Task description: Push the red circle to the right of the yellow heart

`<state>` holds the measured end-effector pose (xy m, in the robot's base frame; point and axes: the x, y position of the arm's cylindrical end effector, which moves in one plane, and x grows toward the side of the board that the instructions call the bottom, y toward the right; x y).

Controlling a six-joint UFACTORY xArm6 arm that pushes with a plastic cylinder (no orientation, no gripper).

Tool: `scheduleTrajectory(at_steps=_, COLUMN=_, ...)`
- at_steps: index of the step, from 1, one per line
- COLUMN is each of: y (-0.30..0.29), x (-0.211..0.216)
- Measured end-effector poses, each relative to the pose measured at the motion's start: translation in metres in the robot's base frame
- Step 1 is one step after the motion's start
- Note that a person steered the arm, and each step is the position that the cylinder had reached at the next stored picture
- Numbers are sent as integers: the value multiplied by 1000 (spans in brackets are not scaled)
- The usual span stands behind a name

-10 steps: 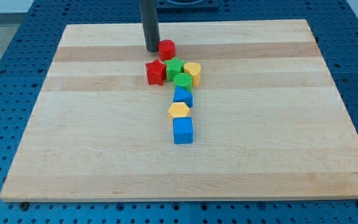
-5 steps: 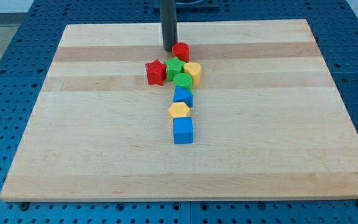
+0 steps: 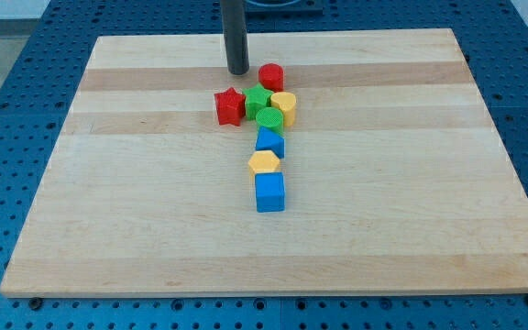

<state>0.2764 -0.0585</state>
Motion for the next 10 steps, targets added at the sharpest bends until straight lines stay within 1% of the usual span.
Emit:
scheduleTrajectory(at_steps=2, y=2, x=1)
scheduleTrajectory(at_steps=4, y=18, x=7)
scheduleTrajectory(at_steps=7, y=20, x=39)
scheduleTrajectory(at_steps=10, y=35, x=43)
